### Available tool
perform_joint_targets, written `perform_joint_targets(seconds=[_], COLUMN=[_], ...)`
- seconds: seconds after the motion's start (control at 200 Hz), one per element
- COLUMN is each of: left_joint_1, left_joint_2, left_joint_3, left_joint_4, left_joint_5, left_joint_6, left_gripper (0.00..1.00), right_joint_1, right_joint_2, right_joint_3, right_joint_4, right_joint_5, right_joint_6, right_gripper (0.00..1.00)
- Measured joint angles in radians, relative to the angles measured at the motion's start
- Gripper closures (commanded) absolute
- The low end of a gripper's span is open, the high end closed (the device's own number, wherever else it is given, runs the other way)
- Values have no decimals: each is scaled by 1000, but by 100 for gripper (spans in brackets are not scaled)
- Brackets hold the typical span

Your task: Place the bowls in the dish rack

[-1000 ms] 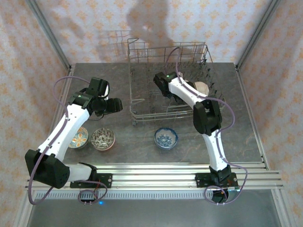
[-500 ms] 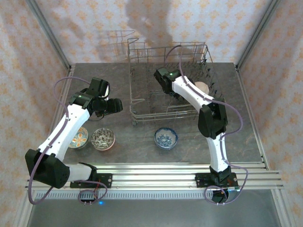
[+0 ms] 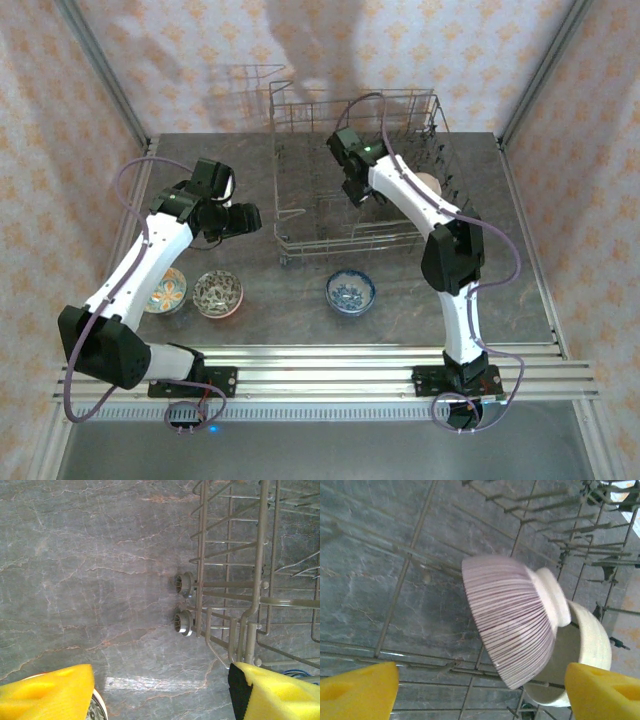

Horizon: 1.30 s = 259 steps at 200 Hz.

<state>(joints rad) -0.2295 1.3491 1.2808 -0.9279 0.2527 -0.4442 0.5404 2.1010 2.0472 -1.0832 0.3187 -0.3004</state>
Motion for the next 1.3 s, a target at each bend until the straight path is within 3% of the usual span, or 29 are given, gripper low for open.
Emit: perform_joint_targets(seconds=[0.175,0.54,1.296], left_joint_1=[0,-11,-53], left_joint_2=[11,43,84], left_joint_3=[2,40,112], left_joint_4=[0,-8,-53], left_joint_5=[0,0,-32], left_joint_6=[0,-1,-12], left_gripper=[28,28,28], right_joint_1=[-61,-156,-249], right_joint_2=[2,53,123], right_joint_3=[73,113,113], right_joint_4=[3,-15,-14], right_joint_5=[-92,-293,-444], right_joint_6=[-51,-137,-226], right_gripper=[5,5,8])
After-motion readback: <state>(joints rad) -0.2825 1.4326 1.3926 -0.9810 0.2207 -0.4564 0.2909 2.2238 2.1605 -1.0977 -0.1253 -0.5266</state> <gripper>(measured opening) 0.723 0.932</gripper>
